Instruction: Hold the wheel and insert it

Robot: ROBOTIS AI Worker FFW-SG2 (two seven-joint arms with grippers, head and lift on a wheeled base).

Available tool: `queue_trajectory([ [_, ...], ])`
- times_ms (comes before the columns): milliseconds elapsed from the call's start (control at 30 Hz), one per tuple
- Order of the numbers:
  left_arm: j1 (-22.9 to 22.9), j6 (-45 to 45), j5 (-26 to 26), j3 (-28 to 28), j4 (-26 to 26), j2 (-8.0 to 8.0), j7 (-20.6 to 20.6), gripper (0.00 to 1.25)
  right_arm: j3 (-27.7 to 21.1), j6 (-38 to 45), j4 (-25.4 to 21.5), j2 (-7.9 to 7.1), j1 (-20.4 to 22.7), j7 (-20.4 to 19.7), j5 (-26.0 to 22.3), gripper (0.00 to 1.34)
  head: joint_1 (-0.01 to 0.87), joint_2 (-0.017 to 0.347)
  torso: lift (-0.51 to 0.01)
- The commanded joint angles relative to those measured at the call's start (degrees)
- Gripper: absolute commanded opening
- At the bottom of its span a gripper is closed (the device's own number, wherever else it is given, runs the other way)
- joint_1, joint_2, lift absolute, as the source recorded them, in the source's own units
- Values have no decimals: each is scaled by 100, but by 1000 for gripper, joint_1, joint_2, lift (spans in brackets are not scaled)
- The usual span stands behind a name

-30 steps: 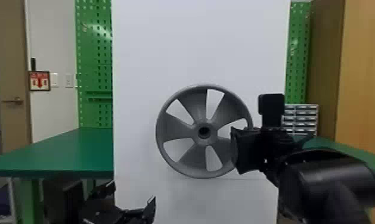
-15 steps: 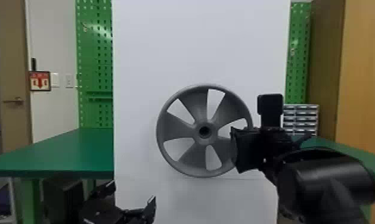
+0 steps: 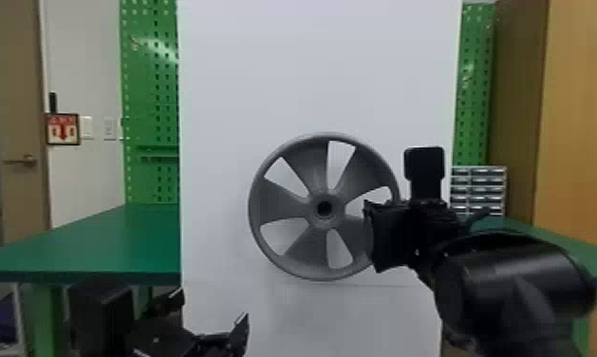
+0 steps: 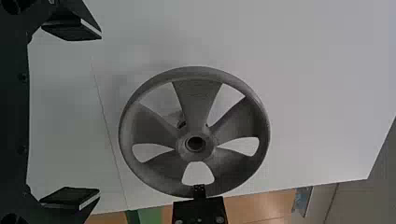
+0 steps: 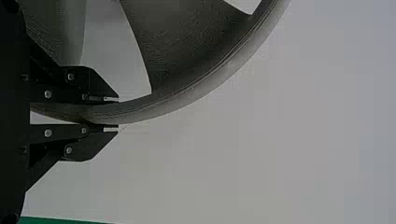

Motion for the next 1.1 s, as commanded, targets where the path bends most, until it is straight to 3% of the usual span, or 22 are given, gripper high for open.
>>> queue_trajectory([
  [0, 2, 0, 4, 0, 0, 6, 0, 1147, 21, 78, 44, 6, -79, 0, 59, 172, 97, 15, -442],
  [1067, -33, 0, 39, -44, 18, 50, 0, 1147, -207, -124, 1002, 6, -492, -149, 235, 172, 97, 15, -442],
])
